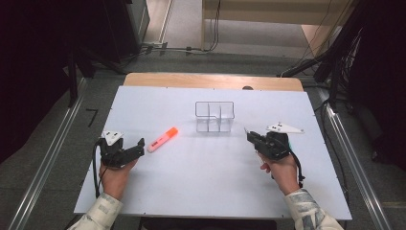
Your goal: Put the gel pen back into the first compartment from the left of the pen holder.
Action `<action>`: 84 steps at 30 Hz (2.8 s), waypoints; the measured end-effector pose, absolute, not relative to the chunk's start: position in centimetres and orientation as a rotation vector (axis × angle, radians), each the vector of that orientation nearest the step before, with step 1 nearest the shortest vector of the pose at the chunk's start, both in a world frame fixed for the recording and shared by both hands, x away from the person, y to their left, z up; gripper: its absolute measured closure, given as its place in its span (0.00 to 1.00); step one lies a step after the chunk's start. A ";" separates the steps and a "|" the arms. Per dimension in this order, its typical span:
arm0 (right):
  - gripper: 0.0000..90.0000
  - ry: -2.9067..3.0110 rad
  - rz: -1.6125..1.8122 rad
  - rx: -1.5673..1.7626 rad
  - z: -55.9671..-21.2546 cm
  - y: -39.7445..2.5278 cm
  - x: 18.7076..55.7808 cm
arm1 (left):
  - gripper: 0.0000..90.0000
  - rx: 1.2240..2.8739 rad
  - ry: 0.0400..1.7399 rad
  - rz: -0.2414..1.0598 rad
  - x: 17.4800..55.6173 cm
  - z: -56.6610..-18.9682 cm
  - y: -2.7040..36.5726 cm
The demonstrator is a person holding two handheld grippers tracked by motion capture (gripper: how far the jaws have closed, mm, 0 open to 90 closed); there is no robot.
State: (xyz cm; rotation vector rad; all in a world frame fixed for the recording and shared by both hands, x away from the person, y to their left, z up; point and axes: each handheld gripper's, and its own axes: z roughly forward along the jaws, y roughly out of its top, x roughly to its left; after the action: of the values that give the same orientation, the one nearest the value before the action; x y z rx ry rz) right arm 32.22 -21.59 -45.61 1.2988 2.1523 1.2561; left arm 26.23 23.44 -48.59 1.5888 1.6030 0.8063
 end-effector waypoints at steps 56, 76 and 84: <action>0.88 2.164 1.343 1.167 -40.0 -10.7 39.1 | 0.16 1.582 1.594 0.777 26.3 -48.6 23.6; 0.88 2.152 1.345 1.184 -39.2 -8.4 41.3 | 0.17 1.583 1.594 0.774 26.3 -48.5 23.7; 0.88 2.153 1.340 1.191 -39.0 -7.2 42.4 | 0.17 1.582 1.593 0.775 26.3 -48.5 23.8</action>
State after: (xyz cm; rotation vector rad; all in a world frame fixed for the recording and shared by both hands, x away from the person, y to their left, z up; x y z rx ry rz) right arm 42.43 -7.20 -39.04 1.1905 2.1527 1.3402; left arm 26.31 23.76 -48.51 1.5816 1.5934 0.7751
